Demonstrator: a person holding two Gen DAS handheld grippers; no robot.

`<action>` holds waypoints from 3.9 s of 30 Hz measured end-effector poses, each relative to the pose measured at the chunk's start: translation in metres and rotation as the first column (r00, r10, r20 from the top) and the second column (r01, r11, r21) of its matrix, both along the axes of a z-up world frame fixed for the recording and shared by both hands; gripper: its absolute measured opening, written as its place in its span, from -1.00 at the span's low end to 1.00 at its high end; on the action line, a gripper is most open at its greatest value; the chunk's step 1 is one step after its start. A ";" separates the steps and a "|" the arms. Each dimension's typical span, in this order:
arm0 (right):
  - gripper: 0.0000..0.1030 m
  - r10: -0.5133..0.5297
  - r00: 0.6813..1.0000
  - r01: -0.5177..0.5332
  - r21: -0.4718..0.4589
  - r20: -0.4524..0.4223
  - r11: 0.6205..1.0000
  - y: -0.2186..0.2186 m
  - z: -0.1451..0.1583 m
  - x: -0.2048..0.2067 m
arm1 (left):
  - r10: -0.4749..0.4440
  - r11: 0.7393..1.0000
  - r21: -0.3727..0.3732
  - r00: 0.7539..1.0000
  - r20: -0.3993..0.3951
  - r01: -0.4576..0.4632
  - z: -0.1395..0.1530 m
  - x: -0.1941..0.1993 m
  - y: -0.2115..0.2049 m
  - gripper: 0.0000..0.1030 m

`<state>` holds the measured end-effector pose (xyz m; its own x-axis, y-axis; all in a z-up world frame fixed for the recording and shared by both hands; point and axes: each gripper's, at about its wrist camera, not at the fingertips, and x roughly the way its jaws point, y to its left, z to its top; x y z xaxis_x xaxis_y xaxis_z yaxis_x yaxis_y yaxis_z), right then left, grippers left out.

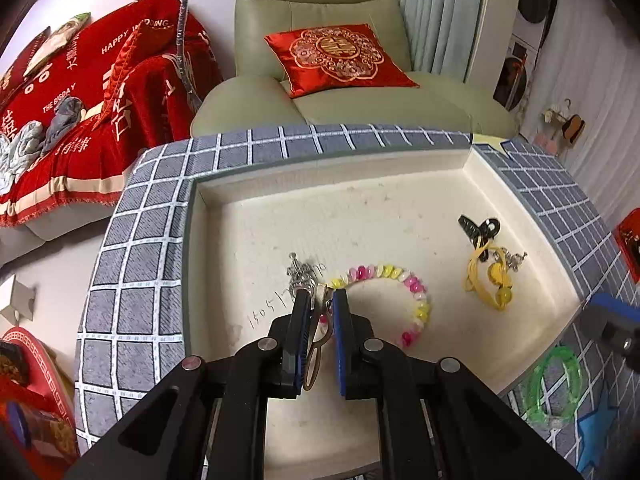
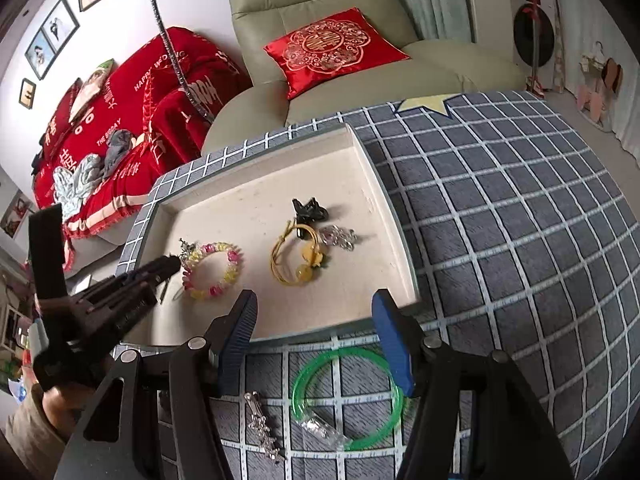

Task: Organize jewelry
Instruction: 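Lower the beige tassel into the tray and open the left tool, then move the left tool to the braided rope bracelet while the right tool approaches the green bangle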

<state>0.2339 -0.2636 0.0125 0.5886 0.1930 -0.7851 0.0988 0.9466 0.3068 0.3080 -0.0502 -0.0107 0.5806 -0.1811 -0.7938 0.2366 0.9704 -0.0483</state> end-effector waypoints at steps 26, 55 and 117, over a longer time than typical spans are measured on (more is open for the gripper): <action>0.63 0.007 1.000 -0.007 0.001 0.027 1.000 0.003 0.013 -0.027 | 0.000 1.000 -0.022 0.998 0.067 0.002 0.031 -0.019 0.007 0.04; 0.70 0.068 0.997 -0.068 0.031 0.030 0.997 0.000 0.018 -0.102 | 0.009 0.999 -0.033 1.000 0.026 -0.008 0.016 -0.133 0.042 1.00; -0.84 0.075 0.987 -0.115 -0.305 -0.141 0.945 0.017 -0.043 -0.041 | -0.076 0.997 0.031 0.996 -0.038 0.077 -0.027 -0.127 -0.001 -0.55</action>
<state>0.1928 -0.2466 -0.0305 0.4716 -0.0225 -0.8815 0.0224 0.9997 -0.0136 0.1811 -0.0512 -0.0376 0.5362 -0.1977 -0.8206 0.3091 0.9507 -0.0271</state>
